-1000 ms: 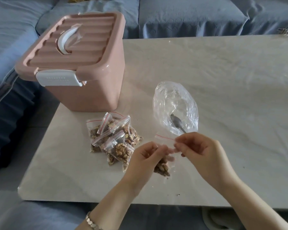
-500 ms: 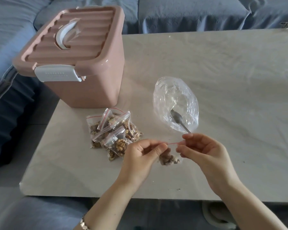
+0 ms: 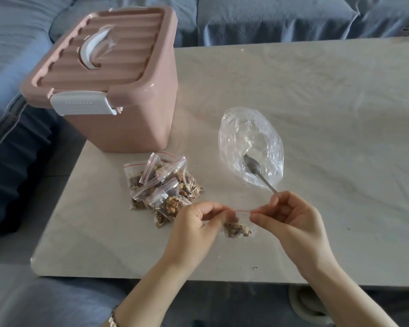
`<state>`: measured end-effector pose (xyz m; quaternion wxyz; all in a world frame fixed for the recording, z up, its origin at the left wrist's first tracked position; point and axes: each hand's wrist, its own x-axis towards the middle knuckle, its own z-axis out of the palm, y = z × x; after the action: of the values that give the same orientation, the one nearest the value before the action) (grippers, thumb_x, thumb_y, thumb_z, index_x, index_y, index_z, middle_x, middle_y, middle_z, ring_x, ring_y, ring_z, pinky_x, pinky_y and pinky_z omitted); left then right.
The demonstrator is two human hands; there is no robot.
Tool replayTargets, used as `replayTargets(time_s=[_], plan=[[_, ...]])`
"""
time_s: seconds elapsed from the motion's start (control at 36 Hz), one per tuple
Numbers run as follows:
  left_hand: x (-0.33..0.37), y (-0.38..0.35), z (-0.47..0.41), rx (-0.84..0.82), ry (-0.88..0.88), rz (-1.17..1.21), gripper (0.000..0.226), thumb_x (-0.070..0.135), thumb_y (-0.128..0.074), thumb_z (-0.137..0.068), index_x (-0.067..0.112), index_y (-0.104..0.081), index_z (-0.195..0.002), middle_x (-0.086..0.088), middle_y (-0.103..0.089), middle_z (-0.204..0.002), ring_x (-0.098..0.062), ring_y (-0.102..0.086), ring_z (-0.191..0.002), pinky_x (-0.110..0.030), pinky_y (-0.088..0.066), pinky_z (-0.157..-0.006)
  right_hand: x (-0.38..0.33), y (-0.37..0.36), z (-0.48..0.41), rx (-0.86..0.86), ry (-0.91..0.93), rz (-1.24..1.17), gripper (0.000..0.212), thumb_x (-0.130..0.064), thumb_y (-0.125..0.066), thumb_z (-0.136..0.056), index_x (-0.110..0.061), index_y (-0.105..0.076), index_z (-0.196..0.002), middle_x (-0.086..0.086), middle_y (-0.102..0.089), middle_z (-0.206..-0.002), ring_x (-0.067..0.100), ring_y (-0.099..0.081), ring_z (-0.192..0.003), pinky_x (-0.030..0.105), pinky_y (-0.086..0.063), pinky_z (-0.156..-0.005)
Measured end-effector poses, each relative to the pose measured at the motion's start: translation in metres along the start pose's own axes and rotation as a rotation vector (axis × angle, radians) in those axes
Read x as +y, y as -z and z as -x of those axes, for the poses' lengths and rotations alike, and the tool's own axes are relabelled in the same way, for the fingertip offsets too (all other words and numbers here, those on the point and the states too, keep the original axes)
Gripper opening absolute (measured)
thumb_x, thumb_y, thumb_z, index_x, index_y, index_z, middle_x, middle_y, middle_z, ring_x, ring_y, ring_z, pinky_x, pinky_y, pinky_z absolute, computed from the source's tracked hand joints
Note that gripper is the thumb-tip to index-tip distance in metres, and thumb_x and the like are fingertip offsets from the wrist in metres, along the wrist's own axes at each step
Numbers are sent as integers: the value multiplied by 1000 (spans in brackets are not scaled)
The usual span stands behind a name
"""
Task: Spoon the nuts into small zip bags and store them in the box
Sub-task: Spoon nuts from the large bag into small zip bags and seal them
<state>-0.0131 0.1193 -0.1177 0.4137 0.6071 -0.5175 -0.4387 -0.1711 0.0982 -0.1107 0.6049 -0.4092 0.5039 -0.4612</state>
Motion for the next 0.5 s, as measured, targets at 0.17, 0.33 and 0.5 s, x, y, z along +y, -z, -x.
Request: replayTargets(time_s=[0.17, 0.33, 0.5], plan=[[6, -1, 2, -152, -123, -179, 5, 25, -70, -81, 26, -74, -79, 17, -71, -78, 5, -65, -76, -6, -43, -69, 1, -1, 6, -42, 71, 180, 33, 19, -68, -67, -3, -43, -68, 5, -69, -60, 16, -65, -54, 23, -54, -60], [5, -2, 0, -154, -320, -392, 24, 41, -53, -81, 24, -69, -81, 12, -68, -77, 0, -61, -77, -22, -47, -70, 1, -1, 8, -7, 121, 286, 35, 13, -72, -66, -8, -45, -65, 3, -70, -65, 16, -66, -60, 22, -52, -61], [7, 3, -4, -138, -500, -567, 20, 32, -53, -86, 19, -66, -78, 10, -65, -72, -6, -58, -67, -30, -46, -61, 2, -4, 11, 12, 169, 271, 42, 17, -71, -65, -10, -39, -59, 6, -70, -65, 19, -65, -62, 22, -52, -62]])
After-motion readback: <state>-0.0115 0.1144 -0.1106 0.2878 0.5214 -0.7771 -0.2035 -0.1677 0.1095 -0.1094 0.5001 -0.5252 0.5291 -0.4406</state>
